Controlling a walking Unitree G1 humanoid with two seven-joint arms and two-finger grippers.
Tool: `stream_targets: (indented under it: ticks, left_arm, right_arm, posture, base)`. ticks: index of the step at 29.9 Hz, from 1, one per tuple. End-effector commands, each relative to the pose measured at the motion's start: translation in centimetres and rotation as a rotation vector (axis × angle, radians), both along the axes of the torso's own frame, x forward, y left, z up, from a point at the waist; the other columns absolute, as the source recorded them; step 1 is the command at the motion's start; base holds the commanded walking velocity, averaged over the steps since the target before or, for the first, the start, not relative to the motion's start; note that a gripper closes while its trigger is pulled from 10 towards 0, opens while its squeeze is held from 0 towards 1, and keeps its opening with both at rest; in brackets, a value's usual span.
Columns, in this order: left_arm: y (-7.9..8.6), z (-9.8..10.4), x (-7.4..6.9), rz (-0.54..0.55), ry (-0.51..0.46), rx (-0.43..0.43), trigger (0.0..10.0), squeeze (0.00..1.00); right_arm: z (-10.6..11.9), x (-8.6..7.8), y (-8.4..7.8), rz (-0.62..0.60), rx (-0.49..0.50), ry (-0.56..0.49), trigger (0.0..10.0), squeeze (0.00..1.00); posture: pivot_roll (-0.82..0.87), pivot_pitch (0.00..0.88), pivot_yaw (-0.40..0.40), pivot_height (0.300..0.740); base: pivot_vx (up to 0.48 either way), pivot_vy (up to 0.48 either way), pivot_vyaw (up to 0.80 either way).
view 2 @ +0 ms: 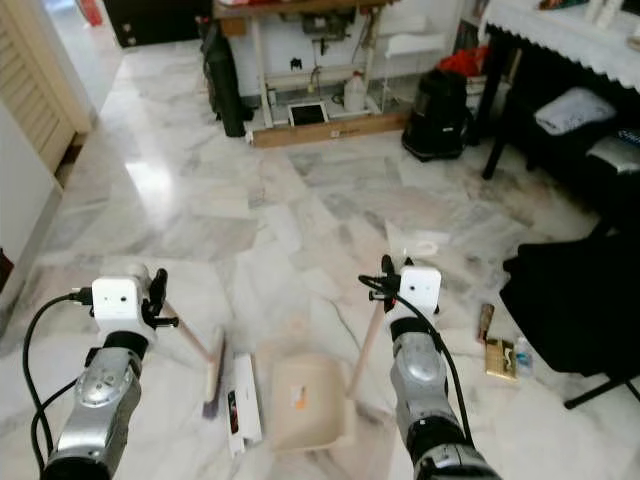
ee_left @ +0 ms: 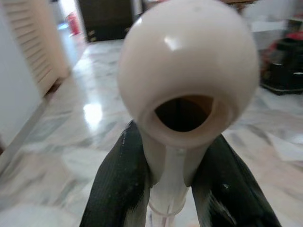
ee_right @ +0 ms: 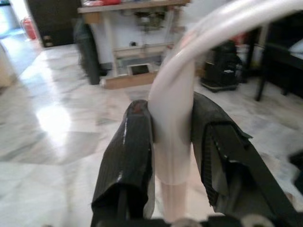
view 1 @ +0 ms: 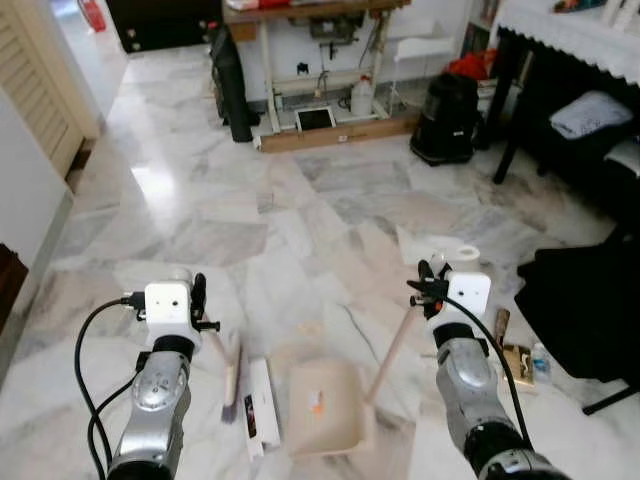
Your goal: Sweep floor
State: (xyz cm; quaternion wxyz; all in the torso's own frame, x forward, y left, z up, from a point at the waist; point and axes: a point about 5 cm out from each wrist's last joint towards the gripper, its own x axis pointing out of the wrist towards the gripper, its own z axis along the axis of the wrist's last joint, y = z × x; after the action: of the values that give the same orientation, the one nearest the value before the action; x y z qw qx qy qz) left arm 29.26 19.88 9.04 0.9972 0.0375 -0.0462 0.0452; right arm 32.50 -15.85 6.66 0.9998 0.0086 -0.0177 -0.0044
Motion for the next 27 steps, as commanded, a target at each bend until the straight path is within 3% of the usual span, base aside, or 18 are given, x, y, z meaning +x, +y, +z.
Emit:
stream_targets:
  ticks: [1,8,27]
  left_arm:
    - [0.3,1.48,0.25,0.009,-0.072,0.026,10.0,0.0]
    - [0.3,1.53,0.21,0.012,-0.072,0.028,10.0,0.0]
    - [-0.06,1.01,0.18,0.001,-0.046,0.018,10.0,0.0]
  right_arm:
    - [1.49,0.73,0.26,0.008,0.008,-0.067,10.0,0.0]
    - [1.47,0.69,0.29,0.011,0.01,-0.068,10.0,0.0]
    - [1.58,0.81,-0.15,0.0,0.028,-0.067,10.0,0.0]
  posture:
    - [0.0,0.0,0.046,0.74]
    - [0.0,0.0,0.046,0.74]
    - [-0.01,0.0,0.043,0.74]
  base:
    - [0.0,0.0,0.8]
    - [0.0,0.0,0.8]
    - [0.0,0.0,0.0]
